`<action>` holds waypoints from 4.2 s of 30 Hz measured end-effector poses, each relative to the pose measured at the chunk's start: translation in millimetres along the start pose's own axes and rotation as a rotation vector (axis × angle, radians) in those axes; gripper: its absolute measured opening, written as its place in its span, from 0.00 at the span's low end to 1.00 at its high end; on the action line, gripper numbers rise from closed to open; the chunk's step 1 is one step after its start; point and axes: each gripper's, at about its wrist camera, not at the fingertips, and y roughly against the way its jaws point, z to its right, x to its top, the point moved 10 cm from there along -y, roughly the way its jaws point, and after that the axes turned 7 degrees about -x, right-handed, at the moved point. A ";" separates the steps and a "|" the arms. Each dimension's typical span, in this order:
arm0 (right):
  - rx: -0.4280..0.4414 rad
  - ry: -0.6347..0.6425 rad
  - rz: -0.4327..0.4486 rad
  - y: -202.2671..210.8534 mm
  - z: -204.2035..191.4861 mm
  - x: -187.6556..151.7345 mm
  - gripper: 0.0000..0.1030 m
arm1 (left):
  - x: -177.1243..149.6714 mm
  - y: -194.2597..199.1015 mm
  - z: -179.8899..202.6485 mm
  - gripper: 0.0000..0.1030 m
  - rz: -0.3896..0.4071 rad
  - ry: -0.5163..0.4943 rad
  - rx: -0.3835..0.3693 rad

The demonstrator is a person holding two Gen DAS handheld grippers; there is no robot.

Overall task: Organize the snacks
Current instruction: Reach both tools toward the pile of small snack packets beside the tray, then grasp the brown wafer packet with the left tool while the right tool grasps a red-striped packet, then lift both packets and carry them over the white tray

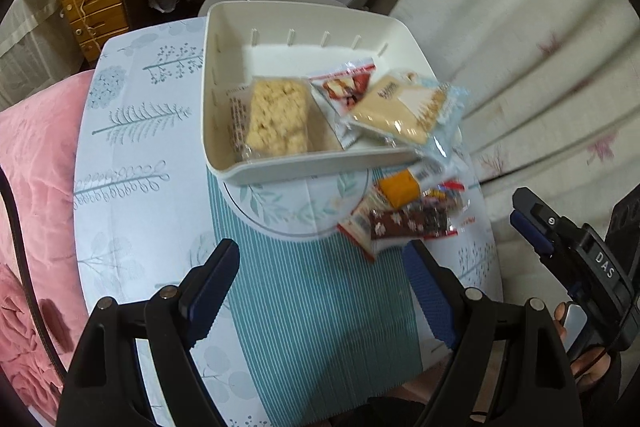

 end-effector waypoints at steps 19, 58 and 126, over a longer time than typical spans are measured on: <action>-0.171 0.159 -0.049 2.8 53.4 -35.8 0.61 | -47.7 -18.5 27.9 0.80 -0.008 0.048 -0.011; 0.036 1.345 -0.068 -83.0 55.9 -57.7 0.68 | -60.5 -176.5 30.6 0.80 -0.085 0.962 0.084; 0.203 1.180 -0.267 -57.8 10.4 -91.5 0.40 | -112.4 -64.2 -32.4 0.25 -0.047 0.963 0.167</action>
